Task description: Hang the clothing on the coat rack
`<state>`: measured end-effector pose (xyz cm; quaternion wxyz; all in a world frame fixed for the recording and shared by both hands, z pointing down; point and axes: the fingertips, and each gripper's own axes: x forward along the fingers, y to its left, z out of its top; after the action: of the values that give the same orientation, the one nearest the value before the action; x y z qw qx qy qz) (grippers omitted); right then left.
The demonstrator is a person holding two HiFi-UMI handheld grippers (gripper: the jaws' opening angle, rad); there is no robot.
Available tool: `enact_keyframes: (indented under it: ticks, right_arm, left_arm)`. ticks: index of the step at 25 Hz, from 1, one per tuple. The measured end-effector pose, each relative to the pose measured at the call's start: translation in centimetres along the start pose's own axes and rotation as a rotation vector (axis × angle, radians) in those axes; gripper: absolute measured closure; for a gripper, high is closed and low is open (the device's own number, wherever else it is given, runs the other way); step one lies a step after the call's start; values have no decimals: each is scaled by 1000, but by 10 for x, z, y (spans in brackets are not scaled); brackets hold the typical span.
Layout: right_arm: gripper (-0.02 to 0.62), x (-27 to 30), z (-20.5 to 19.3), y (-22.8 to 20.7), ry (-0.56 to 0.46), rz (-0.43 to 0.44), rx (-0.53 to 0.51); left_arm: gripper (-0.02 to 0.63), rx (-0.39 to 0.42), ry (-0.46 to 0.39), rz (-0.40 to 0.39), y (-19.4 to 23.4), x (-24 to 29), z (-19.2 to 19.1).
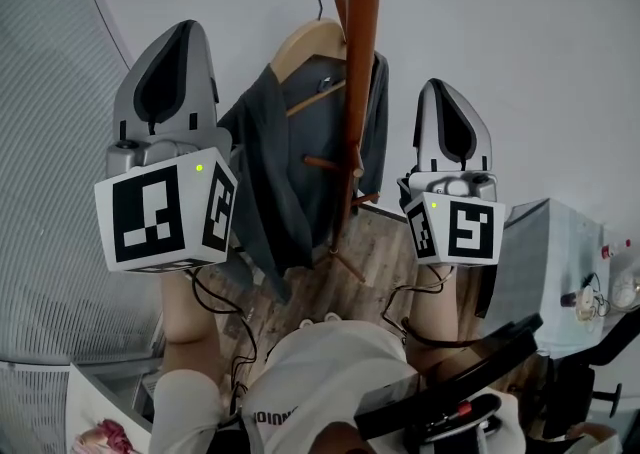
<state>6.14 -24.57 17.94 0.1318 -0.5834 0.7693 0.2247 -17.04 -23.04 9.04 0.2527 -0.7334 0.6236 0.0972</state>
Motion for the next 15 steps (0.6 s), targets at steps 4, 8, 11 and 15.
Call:
enact_keyframes:
  ticks: [4, 8, 11, 15]
  right_arm:
    - [577, 1, 3, 1, -4, 5, -19]
    - [575, 2, 4, 2, -5, 8, -36]
    - [577, 6, 3, 2, -4, 8, -46]
    - [577, 10, 0, 2, -4, 8, -46]
  left_arm:
    - [592, -4, -1, 1, 2, 0, 1]
    - [592, 5, -6, 5, 3, 0, 1]
    - [592, 12, -8, 5, 3, 2, -1]
    - [592, 20, -5, 3, 4, 5, -3]
